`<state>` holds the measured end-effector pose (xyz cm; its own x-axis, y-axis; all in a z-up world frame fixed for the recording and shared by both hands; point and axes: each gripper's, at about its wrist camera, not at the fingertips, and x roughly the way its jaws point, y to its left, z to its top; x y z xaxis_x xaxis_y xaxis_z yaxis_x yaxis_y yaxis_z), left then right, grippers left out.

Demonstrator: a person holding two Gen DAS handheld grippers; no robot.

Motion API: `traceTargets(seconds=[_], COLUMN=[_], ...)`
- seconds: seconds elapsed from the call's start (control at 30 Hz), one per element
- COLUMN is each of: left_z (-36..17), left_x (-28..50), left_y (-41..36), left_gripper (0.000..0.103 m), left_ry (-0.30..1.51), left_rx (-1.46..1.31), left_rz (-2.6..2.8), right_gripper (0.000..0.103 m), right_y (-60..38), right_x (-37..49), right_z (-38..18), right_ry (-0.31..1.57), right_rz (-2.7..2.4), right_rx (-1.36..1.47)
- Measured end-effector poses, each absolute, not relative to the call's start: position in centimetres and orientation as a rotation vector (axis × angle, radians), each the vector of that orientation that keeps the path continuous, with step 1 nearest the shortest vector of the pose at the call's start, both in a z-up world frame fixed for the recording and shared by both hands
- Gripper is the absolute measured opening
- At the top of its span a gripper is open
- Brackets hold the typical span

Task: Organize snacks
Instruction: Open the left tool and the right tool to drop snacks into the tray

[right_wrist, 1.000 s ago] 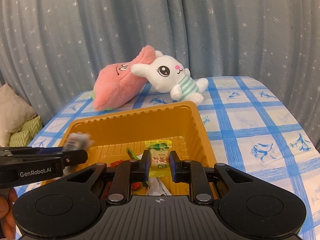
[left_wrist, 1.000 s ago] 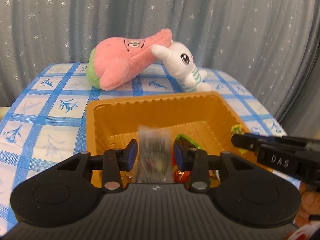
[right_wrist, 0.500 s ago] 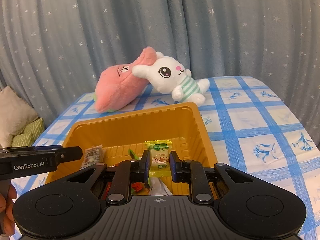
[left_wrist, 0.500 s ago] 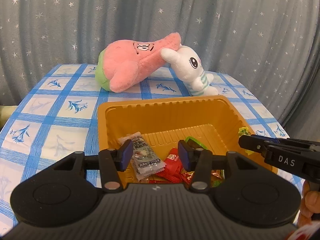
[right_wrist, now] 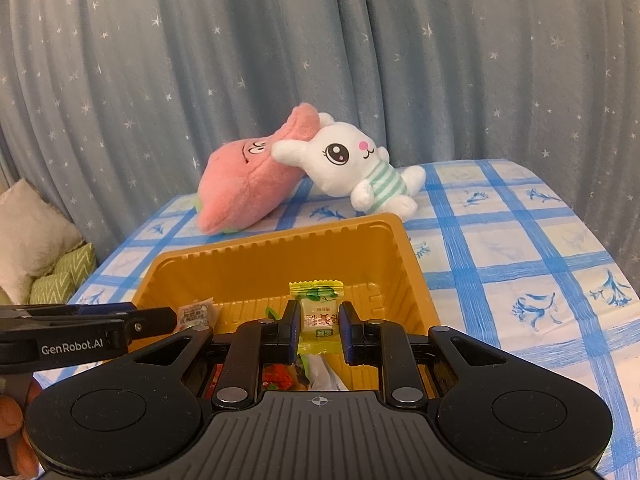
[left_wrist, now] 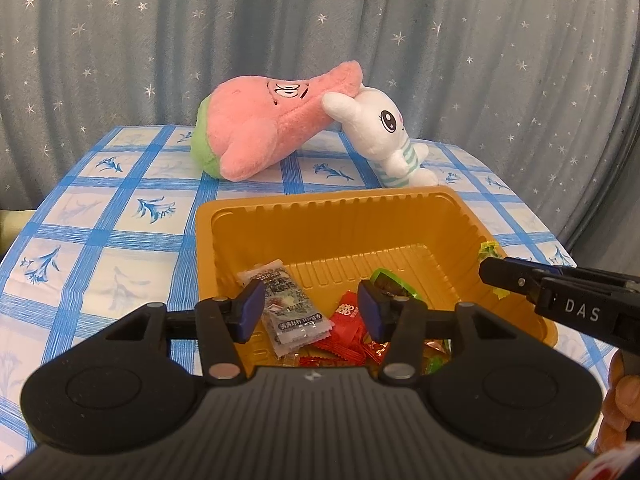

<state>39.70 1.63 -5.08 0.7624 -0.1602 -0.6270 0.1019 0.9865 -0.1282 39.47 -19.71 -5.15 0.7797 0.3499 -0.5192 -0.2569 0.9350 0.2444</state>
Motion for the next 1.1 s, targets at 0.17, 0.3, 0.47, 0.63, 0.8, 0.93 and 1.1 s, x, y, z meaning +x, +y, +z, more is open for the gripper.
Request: traceTargets(seconds=[0.17, 0.3, 0.47, 0.63, 0.8, 0.93, 1.1], left_z=[-5.2, -5.3, -5.3, -5.3, -5.2, -5.2, -5.0], left_x=[39.7, 39.6, 39.6, 39.5, 39.1, 38.6, 37.8], left_y=[1.7, 1.8, 2.0, 1.9, 1.8, 1.7, 1.5], left_gripper=[0.049, 0.055, 0.067, 0.079, 0.084, 0.091, 0.100], left_ry=[0.692, 0.688, 0.688, 0.684, 0.677, 0.671, 0.674], left_rx=[-0.090, -0.085, -0.080, -0.066, -0.051, -0.032, -0.038], left_rz=[-0.138, -0.128, -0.114, -0.104, -0.095, -0.073, -0.064], right_gripper=[0.021, 0.021, 0.063, 0.063, 0.064, 0.067, 0.070], right_y=[-19.6, -19.6, -20.4, -21.6, -21.8, -22.0, -21.9], right_x=[39.4, 39.6, 39.6, 39.7, 39.4, 39.0, 38.3], right_z=[-5.1, -5.3, -5.5, -5.1, -4.9, -4.9, -4.5], right_ry=[0.585, 0.593, 0.573, 0.562, 0.558, 0.558, 0.558], right_rz=[0.336, 0.374, 0.338, 0.295, 0.278, 0.274, 0.275], right_rx=[0.164, 0.179, 0.214, 0.236, 0.221, 0.222, 0.214])
